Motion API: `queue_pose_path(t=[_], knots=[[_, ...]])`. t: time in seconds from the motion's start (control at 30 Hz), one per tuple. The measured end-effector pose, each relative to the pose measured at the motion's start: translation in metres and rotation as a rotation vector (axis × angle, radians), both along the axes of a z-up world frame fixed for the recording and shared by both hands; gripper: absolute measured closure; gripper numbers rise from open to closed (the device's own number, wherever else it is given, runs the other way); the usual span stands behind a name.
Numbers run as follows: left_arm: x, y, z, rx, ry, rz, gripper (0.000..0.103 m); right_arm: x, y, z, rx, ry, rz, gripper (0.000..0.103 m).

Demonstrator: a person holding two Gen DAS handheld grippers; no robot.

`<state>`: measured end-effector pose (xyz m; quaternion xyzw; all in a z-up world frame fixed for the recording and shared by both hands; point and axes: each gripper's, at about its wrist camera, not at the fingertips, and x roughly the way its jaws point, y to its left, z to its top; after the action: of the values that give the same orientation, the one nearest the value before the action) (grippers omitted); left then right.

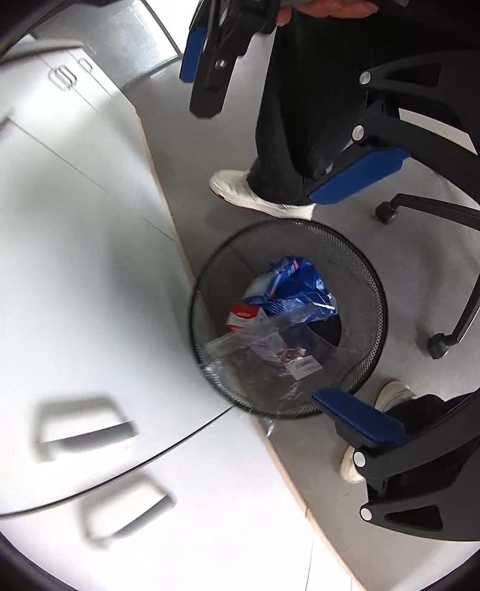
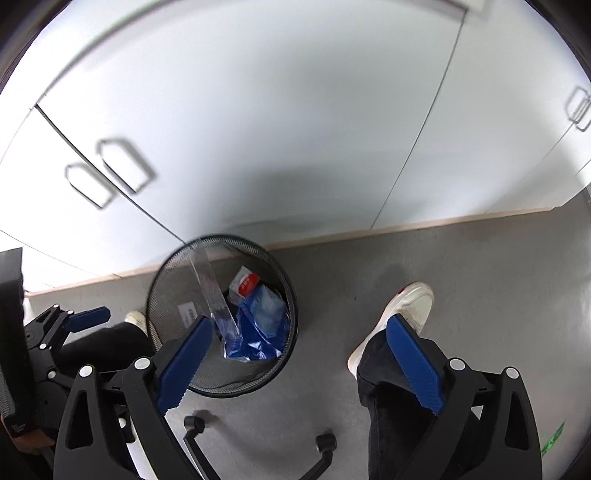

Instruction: Collect trash

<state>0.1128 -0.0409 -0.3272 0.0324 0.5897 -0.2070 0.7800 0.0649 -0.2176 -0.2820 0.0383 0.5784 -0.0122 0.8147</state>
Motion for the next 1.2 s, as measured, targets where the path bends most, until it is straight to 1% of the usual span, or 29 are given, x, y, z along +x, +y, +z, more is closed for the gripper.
queue_pose_path(t=[0.13,0.27,0.4,0.47,0.57,0.67,0.7,0.8,0.9,1.0,1.07,1.13,1.2], knots=[[-0.017,0.004,0.039,-0.019,-0.068,0.007,0.004,-0.013,-0.001,0.032,0.018,-0.054,-0.009,0.007],[-0.034,0.011,0.084,-0.033,-0.162,0.033,0.004,-0.029,-0.004,0.07,0.039,-0.127,-0.019,0.007],[-0.05,0.02,0.147,-0.071,-0.29,0.084,0.004,-0.051,-0.008,0.118,0.062,-0.232,-0.013,0.007],[-0.058,0.026,0.181,-0.105,-0.359,0.102,0.004,-0.064,-0.012,0.149,0.084,-0.295,-0.006,0.006],[-0.07,0.031,0.237,-0.113,-0.483,0.116,0.004,-0.079,-0.02,0.198,0.105,-0.387,0.01,0.004],[-0.077,0.032,0.29,-0.087,-0.597,0.122,0.004,-0.084,-0.03,0.243,0.128,-0.461,0.018,0.004],[-0.077,0.031,0.305,-0.078,-0.623,0.129,0.004,-0.084,-0.034,0.259,0.141,-0.484,0.021,0.004],[-0.067,0.027,0.348,-0.016,-0.699,0.141,0.004,-0.076,-0.047,0.3,0.18,-0.542,0.019,0.004],[-0.05,0.017,0.383,0.051,-0.762,0.134,0.004,-0.054,-0.058,0.334,0.186,-0.574,0.018,0.003],[-0.023,0.002,0.405,0.122,-0.817,0.109,0.004,-0.024,-0.065,0.367,0.174,-0.624,0.037,0.003],[-0.007,-0.01,0.42,0.18,-0.85,0.087,0.004,0.001,-0.068,0.38,0.148,-0.64,0.053,0.003],[0.019,-0.022,0.42,0.223,-0.856,0.066,0.004,0.029,-0.069,0.385,0.128,-0.65,0.057,0.003],[0.041,-0.031,0.419,0.239,-0.846,0.053,0.004,0.056,-0.071,0.388,0.13,-0.646,0.056,0.003]])
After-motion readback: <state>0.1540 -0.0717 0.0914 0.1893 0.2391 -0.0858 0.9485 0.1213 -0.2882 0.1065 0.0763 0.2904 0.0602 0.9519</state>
